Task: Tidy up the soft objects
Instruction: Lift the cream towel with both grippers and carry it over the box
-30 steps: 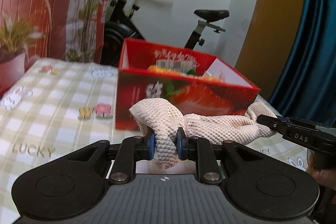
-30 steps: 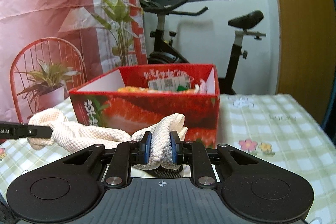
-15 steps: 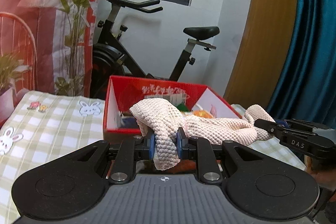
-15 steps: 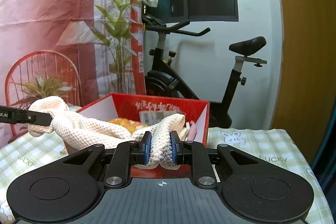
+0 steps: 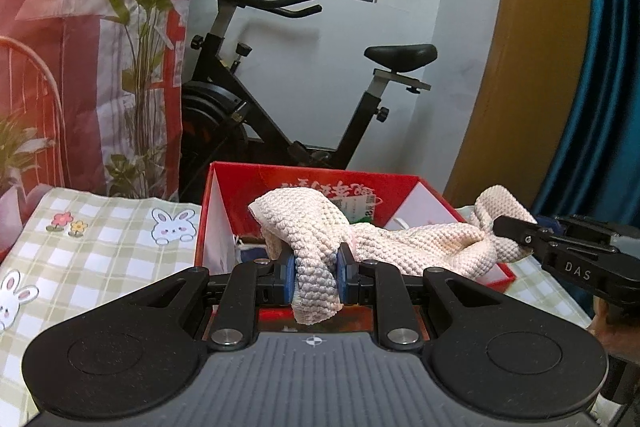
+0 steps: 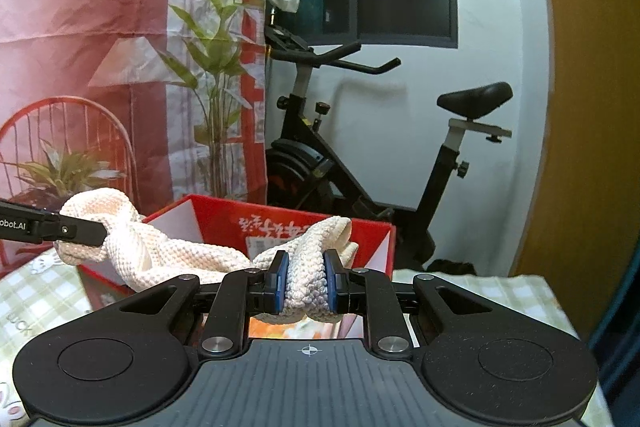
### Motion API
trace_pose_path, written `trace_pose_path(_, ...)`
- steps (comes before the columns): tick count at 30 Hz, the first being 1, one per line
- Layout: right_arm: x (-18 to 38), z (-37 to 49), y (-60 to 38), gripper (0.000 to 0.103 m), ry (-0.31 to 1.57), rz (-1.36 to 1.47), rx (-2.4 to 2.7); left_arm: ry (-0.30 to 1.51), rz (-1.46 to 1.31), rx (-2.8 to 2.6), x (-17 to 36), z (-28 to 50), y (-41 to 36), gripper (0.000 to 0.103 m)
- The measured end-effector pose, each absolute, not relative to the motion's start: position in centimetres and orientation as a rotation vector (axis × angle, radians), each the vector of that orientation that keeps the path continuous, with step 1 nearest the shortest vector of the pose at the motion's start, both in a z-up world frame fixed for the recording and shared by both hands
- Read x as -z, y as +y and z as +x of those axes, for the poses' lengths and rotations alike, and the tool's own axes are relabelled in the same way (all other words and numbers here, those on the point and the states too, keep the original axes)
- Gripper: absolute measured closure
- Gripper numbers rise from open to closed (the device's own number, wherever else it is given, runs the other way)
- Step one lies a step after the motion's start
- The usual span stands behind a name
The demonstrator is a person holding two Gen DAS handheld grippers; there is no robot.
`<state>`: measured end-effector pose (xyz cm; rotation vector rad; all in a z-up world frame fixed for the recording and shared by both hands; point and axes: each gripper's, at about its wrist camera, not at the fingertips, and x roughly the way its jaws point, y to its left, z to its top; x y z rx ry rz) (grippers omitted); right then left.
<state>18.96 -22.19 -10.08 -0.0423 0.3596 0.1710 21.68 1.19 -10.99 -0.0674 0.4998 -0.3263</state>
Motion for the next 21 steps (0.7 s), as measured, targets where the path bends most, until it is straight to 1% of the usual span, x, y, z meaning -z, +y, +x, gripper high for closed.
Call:
trace_pose_path(5,9.5,21.4,-21.6,0.086,0.331,-0.090,-0.158,0.453,0.006,0.291,10.5,23.1,0.2,0.082)
trace_pose_path(10,9.9,23.6,-20.7,0.086,0.335,-0.141,-0.153,0.466,0.007,0.276,10.5,24.9,-0.3,0.082)
trace_pose_path(21,14.1,25.9,-19.5,0.085,0.500,-0.132,-0.190,0.656,0.051,0.316,13.5,27.6,-1.1,0.082)
